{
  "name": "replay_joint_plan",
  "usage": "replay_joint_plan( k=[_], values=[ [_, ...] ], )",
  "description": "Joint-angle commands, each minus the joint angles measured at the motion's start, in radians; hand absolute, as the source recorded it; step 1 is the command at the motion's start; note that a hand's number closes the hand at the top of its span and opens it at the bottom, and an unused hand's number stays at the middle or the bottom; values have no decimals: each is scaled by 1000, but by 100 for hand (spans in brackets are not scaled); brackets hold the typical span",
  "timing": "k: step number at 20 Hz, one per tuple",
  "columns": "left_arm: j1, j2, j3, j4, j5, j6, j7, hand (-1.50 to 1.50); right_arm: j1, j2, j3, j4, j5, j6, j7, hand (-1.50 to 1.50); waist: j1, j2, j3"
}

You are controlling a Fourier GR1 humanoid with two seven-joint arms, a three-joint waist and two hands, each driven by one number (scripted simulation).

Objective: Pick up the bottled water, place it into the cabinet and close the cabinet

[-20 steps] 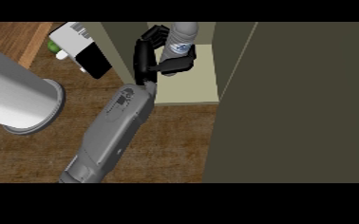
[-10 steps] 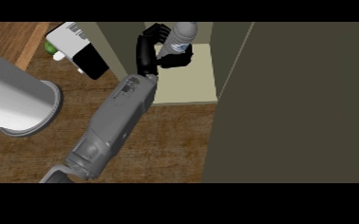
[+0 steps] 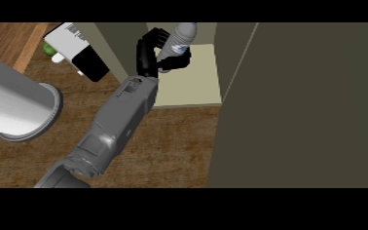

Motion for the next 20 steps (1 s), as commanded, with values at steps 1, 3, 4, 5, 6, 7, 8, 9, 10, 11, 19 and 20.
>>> replay_joint_plan(
  k=[1, 3, 4, 5, 6, 7, 8, 9, 10, 11, 19, 20],
  values=[
    [-16, 13, 48, 95, 7, -13, -55, 150, 41, -17, 2, -36, 8, 12, -33, -150, -11, 6, 0],
    [-29, -2, 53, 108, 3, 15, -59, 150, 86, -63, 28, -129, 39, 7, 13, -150, -19, 3, 0],
    [-64, -2, 46, 131, 4, 25, -22, 150, 49, -28, 20, -55, 5, 15, -14, -150, -12, 4, 0],
    [-7, -2, 44, 130, -12, 16, -87, 150, 46, -52, -11, -104, -1, 22, 7, -150, -5, 4, 0],
    [-27, -2, 27, 147, 3, 56, -61, 150, 70, -27, 55, -31, 11, 21, -72, -150, -28, 5, 0],
    [-56, 12, 46, 168, -16, 46, -63, 150, 59, -59, 13, -85, -3, 33, -29, -150, -24, 10, 0],
    [-63, 6, 51, 180, -15, 61, -65, -150, 38, -30, 45, -45, 19, 22, -28, -150, -27, 12, -1],
    [-53, -2, 27, 187, -25, 76, -63, -150, 25, -31, -4, -80, -9, 20, -12, -150, -20, 8, -1],
    [-48, -2, 24, 210, -44, 94, -78, -150, 30, -30, 2, -62, -11, 18, -19, -150, -25, 13, -1],
    [-103, 4, 10, 235, -61, 86, -12, -150, 23, -25, -10, -37, -21, 24, -35, -150, -17, 9, 0],
    [-57, -2, -2, 258, -84, 157, -50, -150, -9, -24, 19, -86, 14, 10, 45, -150, -23, 11, -2],
    [-58, 41, 3, 258, -84, 124, -59, -150, 6, -34, -7, -22, -17, 28, -26, -150, -24, 16, -1]
  ],
)
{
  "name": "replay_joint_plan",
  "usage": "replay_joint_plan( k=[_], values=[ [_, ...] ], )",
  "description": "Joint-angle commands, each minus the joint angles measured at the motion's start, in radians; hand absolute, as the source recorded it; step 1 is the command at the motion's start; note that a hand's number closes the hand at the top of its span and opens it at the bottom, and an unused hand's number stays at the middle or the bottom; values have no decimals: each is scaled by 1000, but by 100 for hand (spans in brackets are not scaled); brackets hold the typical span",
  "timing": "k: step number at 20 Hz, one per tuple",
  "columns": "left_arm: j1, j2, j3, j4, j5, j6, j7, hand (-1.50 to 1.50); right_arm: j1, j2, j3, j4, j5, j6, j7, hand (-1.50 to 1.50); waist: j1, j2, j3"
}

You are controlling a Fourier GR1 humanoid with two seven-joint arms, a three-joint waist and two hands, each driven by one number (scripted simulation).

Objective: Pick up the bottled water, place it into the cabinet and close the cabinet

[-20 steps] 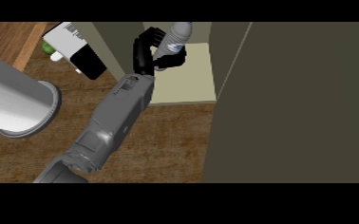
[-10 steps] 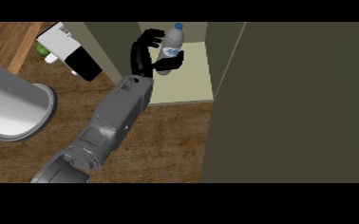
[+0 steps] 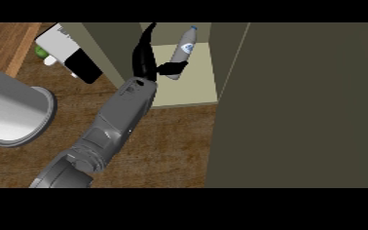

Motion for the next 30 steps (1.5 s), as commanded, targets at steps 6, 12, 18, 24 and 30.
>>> replay_joint_plan(
  k=[6, 12, 18, 24, 30],
  values=[
    [38, 21, 43, -13, 21, -22, -51, -150, 39, -7, 36, -47, 36, -9, -23, -150, 1, 2, 0],
    [95, 0, 86, -124, 65, -194, -225, 150, 19, -10, 41, -73, 34, -15, 21, -150, 10, -2, -2],
    [85, 0, 111, -198, 142, -402, -268, 150, 36, -32, 33, -75, 11, -6, 12, -150, 29, -14, 0],
    [125, 0, 50, -274, 229, -551, -238, 150, 3, 1, 22, -37, 27, -31, 28, -150, 53, -23, 0],
    [232, 0, -33, -407, 306, -673, -182, 150, 62, -72, -11, -82, 45, -42, 1, -150, 71, -33, 1]
  ],
)
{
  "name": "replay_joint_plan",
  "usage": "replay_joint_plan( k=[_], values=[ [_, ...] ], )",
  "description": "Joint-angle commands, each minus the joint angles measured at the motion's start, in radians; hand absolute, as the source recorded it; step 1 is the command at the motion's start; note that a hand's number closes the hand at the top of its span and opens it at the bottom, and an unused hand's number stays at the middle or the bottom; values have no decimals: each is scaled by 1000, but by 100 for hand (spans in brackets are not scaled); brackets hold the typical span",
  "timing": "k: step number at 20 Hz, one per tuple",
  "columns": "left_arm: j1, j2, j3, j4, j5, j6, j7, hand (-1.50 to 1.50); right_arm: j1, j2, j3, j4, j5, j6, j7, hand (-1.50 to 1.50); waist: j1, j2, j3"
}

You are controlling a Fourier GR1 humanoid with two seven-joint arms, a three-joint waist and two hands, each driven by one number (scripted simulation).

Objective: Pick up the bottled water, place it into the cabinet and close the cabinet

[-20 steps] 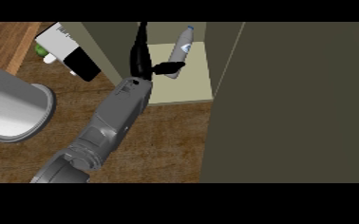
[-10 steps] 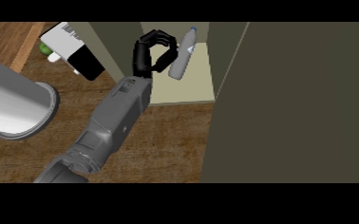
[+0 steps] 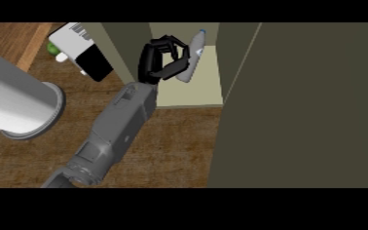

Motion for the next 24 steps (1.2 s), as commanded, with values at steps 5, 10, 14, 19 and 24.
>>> replay_joint_plan(
  k=[5, 10, 14, 19, 24],
  values=[
    [278, 1, -129, -336, 107, -87, 80, 150, 39, -42, 28, -99, 79, -20, 50, -150, 47, -20, 2],
    [459, 22, -156, -572, 97, -66, 120, 150, 42, -71, 11, -87, 59, -17, 21, -150, 71, -24, 2],
    [631, 41, -228, -814, 103, -54, 197, 150, -2, -105, -54, -141, 19, -6, 84, -150, 78, -20, 2],
    [880, 136, -298, -1124, 102, -55, 248, 150, -53, -112, 40, -82, 39, 42, 105, 150, 73, -15, 1],
    [1037, 215, -306, -1302, 91, -32, 261, 150, -100, -125, 127, -152, -18, 120, 168, 150, 68, -13, 1]
  ],
)
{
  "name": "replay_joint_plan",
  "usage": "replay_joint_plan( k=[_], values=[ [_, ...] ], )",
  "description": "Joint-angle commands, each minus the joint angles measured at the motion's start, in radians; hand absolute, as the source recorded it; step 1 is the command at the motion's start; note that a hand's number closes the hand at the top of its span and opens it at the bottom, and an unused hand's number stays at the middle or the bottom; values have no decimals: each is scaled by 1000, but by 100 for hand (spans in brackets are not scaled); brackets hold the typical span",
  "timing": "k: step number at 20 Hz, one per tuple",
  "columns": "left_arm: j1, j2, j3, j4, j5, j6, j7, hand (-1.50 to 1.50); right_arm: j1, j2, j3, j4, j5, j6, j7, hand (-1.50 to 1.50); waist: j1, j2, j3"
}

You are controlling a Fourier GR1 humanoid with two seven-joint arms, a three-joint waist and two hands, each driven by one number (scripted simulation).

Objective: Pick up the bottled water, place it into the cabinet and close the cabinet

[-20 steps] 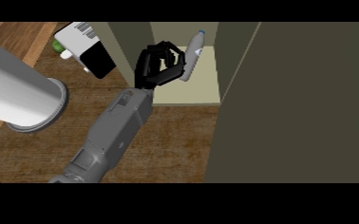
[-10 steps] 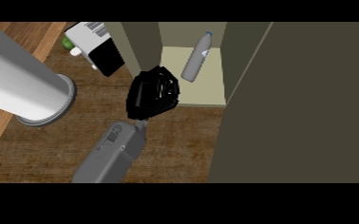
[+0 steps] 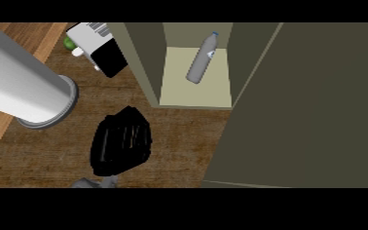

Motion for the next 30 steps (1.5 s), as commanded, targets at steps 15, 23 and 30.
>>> replay_joint_plan(
  k=[15, 23, 30],
  values=[
    [601, 283, 84, -478, 70, -142, -116, 150, -388, 287, 124, -2, 99, 16, 378, 150, -4, 2, -5],
    [811, 352, 186, -577, 149, -259, -179, 150, -697, 547, -82, 279, 55, -43, 527, 150, 9, 10, -2],
    [843, 361, 270, -563, 187, -321, -193, 150, -873, 552, -344, 538, -110, 48, 431, 150, -2, 17, 0]
  ],
)
